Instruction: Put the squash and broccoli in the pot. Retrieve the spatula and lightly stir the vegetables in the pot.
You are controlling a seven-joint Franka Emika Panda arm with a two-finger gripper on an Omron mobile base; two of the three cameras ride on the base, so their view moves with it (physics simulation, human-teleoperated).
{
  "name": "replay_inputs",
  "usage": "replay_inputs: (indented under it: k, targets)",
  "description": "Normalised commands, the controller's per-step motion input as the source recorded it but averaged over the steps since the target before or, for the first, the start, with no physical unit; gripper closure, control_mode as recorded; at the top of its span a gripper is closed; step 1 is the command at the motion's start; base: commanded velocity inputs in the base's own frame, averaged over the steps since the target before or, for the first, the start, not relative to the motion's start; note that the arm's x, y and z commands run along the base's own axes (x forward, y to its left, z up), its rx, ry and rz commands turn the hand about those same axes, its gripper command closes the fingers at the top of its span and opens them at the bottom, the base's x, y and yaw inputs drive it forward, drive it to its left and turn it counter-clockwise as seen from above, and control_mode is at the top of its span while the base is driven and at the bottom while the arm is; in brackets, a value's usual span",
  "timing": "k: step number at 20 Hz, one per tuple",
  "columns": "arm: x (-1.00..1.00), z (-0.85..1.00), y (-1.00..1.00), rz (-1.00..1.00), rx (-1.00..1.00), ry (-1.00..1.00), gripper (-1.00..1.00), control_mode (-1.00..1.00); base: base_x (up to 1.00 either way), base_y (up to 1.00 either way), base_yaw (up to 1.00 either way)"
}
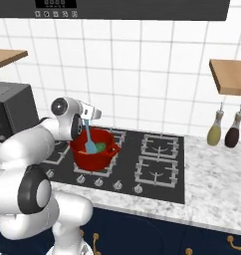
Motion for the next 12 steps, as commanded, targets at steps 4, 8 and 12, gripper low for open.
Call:
replay_inputs:
  k: [4, 8, 12]
  targets:
    - [0.0, -0.05, -0.14, 0.02, 0.05, -0.02, 1.0, -1.0, 0.0, 0.0, 0.0]
    - [0.0, -0.18, -0.34, 0.15, 0.0, -0.18, 1.0, -1.0, 0.0, 0.0, 0.0]
    - [-0.09, -0.26, -0.3, 0.2, 0.0, -0.33, 1.0, -1.0, 0.0, 0.0, 0.0]
